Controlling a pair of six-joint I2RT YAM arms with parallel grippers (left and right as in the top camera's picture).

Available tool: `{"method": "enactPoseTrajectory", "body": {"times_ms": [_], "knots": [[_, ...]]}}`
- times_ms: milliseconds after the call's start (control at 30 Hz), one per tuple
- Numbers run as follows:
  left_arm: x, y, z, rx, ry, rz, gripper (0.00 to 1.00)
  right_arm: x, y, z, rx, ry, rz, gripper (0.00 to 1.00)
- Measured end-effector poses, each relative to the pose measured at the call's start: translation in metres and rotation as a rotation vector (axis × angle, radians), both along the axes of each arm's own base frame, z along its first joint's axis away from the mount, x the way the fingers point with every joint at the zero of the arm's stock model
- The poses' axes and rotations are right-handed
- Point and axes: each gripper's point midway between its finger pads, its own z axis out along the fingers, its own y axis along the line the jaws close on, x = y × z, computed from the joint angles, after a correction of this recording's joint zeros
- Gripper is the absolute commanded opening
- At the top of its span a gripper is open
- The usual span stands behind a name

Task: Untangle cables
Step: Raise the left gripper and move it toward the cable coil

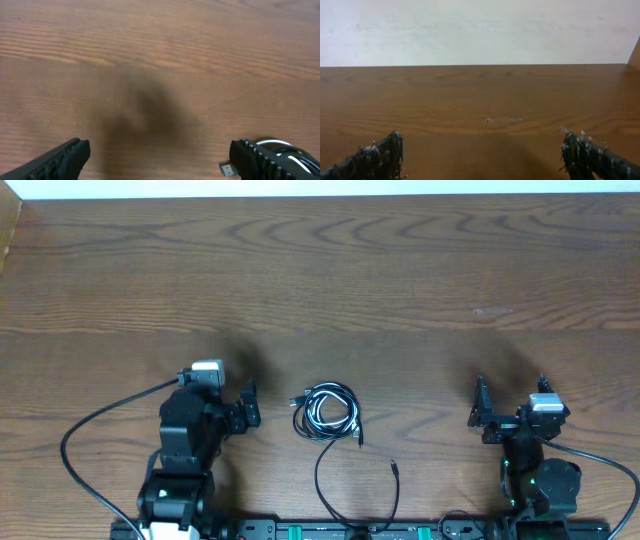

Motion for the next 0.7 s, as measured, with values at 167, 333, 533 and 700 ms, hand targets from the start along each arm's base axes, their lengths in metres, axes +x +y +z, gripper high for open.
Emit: {"method": "enactPoseTrajectory", "body": {"times_ms": [167,333,533,700], "knots": [[0.000,0.000,-0.001,0.005,0.075,0.000,0.94,0.000,0.000,0.000,0.000,0.000,-0.001,0.99],[0.000,0.000,0.001,0.010,0.140,0.000,0.94,0.000,0.000,0.000,0.000,0.000,-0.001,0.99],[0.000,0.000,0.008,0.014,0.193,0.000,0.94,0.000,0.000,0.000,0.000,0.000,-0.001,0.99],[0.000,0.000,0.010,0.017,0.243,0.000,0.94,0.000,0.000,0.000,0.000,0.000,-0.001,0.99]]}}
